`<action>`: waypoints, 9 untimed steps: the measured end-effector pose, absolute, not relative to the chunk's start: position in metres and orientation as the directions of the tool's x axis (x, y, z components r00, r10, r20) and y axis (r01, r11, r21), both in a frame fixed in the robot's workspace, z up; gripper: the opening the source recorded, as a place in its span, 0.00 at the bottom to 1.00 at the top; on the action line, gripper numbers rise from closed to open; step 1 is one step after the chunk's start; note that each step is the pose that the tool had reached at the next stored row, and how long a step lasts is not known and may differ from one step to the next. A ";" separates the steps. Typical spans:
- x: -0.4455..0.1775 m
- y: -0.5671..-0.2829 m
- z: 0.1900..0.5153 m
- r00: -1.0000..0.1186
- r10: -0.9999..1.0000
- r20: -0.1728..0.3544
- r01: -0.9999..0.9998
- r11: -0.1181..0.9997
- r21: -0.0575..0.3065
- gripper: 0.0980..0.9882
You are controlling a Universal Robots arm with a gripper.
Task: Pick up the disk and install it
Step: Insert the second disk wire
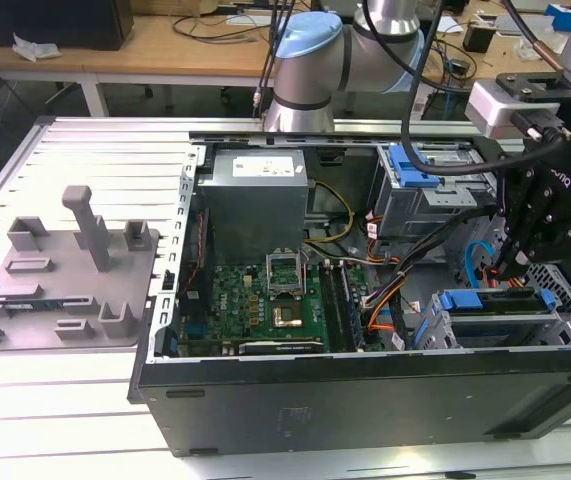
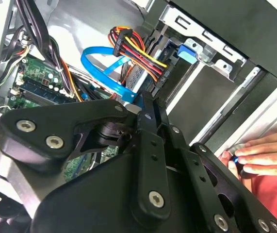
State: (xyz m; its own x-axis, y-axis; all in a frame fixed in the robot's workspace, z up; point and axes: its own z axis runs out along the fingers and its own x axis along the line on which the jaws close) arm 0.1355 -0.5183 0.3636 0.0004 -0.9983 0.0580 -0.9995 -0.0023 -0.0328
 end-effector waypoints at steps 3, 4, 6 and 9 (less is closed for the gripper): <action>0.135 -0.518 0.363 0.000 -0.999 0.054 -0.999 -0.002 -0.033 0.07; 0.135 -0.518 0.363 0.000 -0.999 0.054 -0.999 -0.002 -0.033 0.07; 0.135 -0.519 0.363 0.000 -0.999 0.046 -0.999 -0.002 -0.033 0.07; 0.135 -0.525 0.363 0.001 -1.000 0.029 -0.999 -0.002 -0.033 0.07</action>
